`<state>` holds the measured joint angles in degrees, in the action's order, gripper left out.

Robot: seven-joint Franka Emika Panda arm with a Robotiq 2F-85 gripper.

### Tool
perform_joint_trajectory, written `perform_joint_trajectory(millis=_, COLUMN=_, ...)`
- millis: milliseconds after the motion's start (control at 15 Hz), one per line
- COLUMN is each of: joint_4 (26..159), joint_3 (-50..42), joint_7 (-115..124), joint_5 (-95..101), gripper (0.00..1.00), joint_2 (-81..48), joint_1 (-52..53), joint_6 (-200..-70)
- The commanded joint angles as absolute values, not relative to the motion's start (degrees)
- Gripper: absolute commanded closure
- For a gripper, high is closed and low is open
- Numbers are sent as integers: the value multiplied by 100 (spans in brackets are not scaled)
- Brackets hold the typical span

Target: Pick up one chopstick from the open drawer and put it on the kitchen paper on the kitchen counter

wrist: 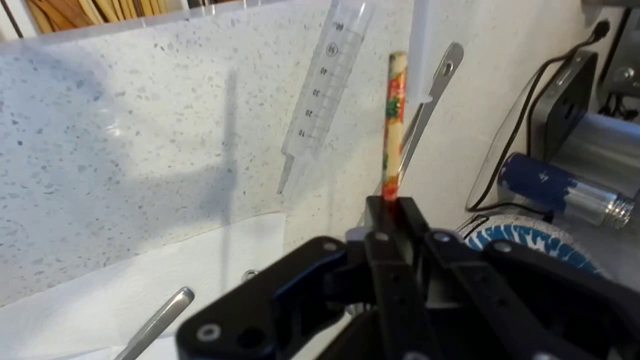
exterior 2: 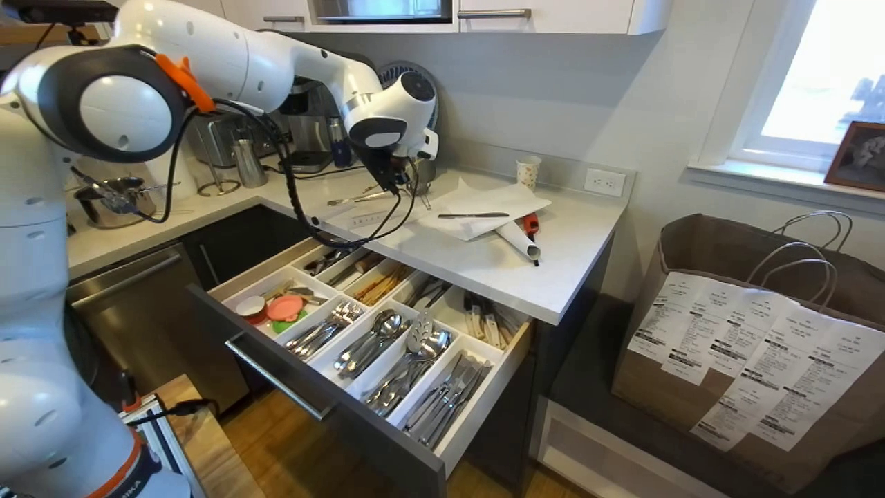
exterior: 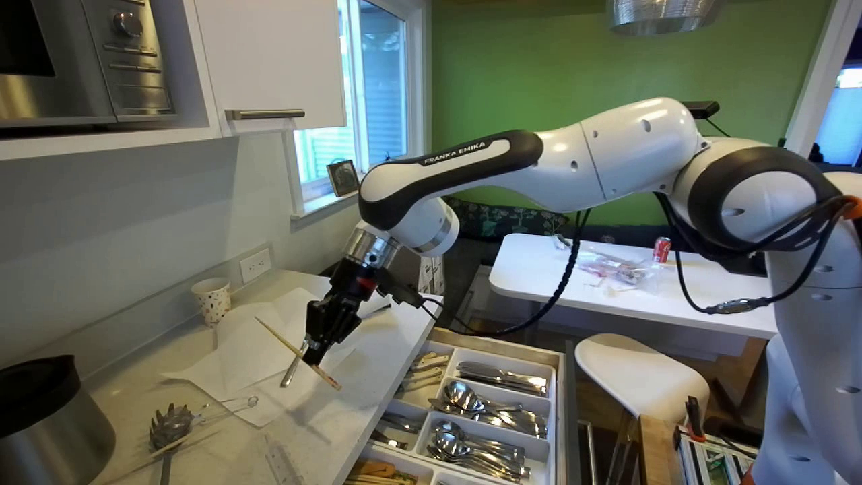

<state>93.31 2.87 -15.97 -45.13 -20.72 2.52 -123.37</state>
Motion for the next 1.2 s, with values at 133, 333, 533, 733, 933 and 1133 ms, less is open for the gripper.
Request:
perform_joint_trajectory(millis=133, joint_4=8244, joint_3=462, joint_7=-519, joint_5=-4658, gripper=98, joint_2=-3105, joint_1=150, joint_6=-12806)
perform_joint_trajectory(millis=333, joint_4=7764, joint_3=472, joint_7=-33, joint_5=-4621, gripper=98, joint_2=-3556, joint_1=146, joint_6=-13149)
perform_joint_trajectory(millis=533, joint_4=7308, joint_3=471, joint_7=395, joint_5=-4531, gripper=98, joint_2=-3983, joint_1=140, joint_6=-13439)
perform_joint_trajectory(millis=733, joint_4=6923, joint_3=469, joint_7=672, joint_5=-4412, gripper=98, joint_2=-4355, joint_1=153, joint_6=-13579)
perform_joint_trajectory(millis=933, joint_4=6653, joint_3=446, joint_7=902, joint_5=-4268, gripper=98, joint_2=-4654, joint_1=181, joint_6=-13658)
perform_joint_trajectory(millis=1133, joint_4=6424, joint_3=434, joint_7=1118, joint_5=-4129, gripper=98, joint_2=-4887, joint_1=180, joint_6=-13622)
